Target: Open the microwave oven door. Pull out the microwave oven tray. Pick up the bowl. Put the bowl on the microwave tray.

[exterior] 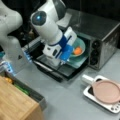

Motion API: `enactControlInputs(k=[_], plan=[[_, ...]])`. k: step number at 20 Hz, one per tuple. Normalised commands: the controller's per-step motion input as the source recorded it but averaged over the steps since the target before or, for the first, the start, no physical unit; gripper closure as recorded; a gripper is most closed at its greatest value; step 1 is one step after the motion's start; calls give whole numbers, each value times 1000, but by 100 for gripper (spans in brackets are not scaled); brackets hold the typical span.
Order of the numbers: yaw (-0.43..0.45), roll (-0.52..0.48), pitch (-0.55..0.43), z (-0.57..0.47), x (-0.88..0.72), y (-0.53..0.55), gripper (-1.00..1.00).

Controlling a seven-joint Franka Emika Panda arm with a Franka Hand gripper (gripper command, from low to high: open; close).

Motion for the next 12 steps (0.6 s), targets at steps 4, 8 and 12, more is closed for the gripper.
enactControlInputs(k=[4, 8, 12], plan=[[-180, 84, -264, -300, -263, 172, -100], [-162, 79, -250, -246, -271, 165, -100], [-140, 66, -231, -210, -280, 145, -100]])
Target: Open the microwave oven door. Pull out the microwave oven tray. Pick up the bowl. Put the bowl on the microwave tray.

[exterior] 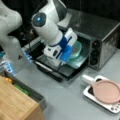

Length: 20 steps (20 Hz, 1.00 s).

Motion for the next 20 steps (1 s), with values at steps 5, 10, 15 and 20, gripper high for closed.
enactControlInputs(k=[5, 10, 15, 20], plan=[[-141, 62, -188, -153, -305, 139, -100], [-191, -7, -56, 138, -355, 134, -100], [-45, -21, 16, 322, -118, -90, -100], [124, 3, 113, 336, 346, -404, -100]])
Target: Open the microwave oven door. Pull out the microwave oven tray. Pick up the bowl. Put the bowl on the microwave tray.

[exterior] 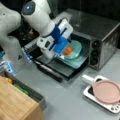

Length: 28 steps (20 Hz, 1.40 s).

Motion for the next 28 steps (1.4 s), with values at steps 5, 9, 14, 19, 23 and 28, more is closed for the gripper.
enactControlInputs(k=[5, 9, 14, 19, 23, 28], plan=[[316, 69, 183, 243, 641, -514, -100], [427, 93, 147, 93, 514, -356, -100], [397, 117, 120, 26, 331, -275, -100], [292, 136, 93, -43, 226, -188, -100], [224, 172, 83, -44, 208, -155, -100], [156, 209, 70, -68, 196, -134, -100]])
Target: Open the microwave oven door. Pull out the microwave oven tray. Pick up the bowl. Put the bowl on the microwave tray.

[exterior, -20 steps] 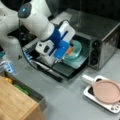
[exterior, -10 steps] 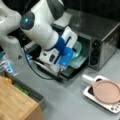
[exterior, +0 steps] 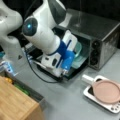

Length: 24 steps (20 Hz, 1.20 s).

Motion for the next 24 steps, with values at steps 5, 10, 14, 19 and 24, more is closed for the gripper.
enactControlInputs(k=[5, 10, 14, 19, 24], plan=[[126, 250, 34, -164, 196, -111, -100], [143, 283, 22, -125, 169, -182, -100], [123, 259, 52, -64, 124, -308, -100], [131, 243, 74, -19, 99, -321, -100], [163, 216, 46, -45, 142, -233, -100]])
